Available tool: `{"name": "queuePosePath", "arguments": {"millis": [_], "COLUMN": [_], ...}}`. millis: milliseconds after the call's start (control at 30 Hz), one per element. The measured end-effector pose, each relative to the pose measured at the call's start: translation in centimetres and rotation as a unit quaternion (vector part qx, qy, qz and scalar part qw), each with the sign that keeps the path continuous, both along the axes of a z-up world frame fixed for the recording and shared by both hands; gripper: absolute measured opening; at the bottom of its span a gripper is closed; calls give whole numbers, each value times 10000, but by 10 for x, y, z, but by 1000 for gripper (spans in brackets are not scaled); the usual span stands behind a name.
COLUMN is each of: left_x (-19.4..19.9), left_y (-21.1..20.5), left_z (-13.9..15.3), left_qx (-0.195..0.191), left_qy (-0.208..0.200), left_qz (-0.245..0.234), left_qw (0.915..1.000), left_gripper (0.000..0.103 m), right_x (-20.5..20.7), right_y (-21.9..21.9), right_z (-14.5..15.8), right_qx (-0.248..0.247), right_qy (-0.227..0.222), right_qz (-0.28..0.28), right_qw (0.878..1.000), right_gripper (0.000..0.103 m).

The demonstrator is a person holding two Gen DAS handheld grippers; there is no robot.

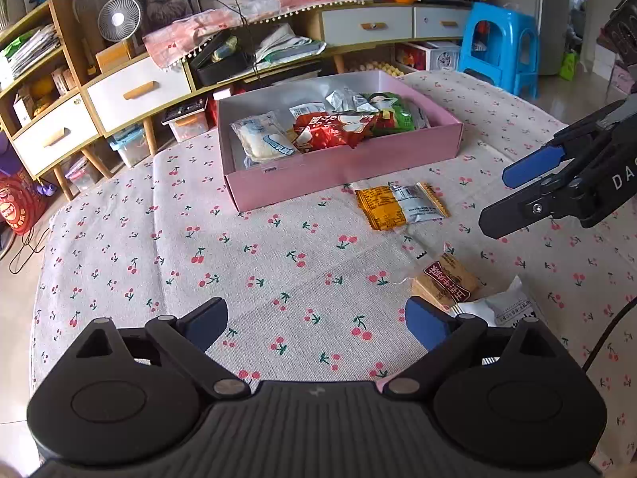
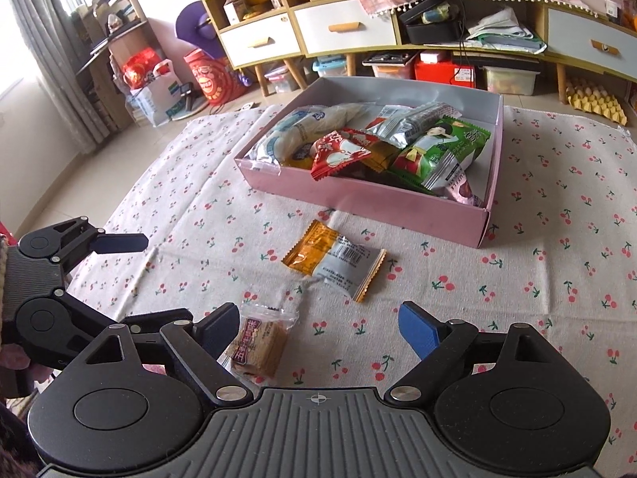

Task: Organize snacks
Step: 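Withdraw both tools toward the remaining snacks, then grasp the pink wafer pack with the left tool while the right tool grasps the brown cake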

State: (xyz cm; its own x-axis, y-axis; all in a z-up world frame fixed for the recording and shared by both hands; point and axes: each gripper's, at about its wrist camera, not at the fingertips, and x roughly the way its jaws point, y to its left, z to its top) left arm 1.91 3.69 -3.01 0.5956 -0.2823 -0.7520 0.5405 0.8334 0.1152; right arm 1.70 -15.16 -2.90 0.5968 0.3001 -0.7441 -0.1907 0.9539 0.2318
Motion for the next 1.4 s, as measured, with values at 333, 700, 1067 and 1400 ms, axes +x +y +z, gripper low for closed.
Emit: {"name": "queuePosePath", "arguments": {"millis": [333,700,1067,1400], "left_x": [-20,-36,-21,19], "left_y": [4,-14,-1,30], "left_z": [-1,-21,-22,-17], "left_qx": [-282,569,803,344], "left_qy": [346,350,285,909], "left_qz": [-1187,-1877,-1113,746], "left_qw": [9919,9800,9901,9925], "left_gripper": [96,86,68,62], "right_x": [2,12,21,25], "right_y": [13,45,68,66], "right_z": [-6,-21,-34,-30], "right_qx": [1,-240,-953,-932], "right_qy": [141,377,369,498], "right_qz": [70,127,48,-8], "right_qw": [9999,9989,9948,9944], "right_gripper": [89,89,85,34]}}
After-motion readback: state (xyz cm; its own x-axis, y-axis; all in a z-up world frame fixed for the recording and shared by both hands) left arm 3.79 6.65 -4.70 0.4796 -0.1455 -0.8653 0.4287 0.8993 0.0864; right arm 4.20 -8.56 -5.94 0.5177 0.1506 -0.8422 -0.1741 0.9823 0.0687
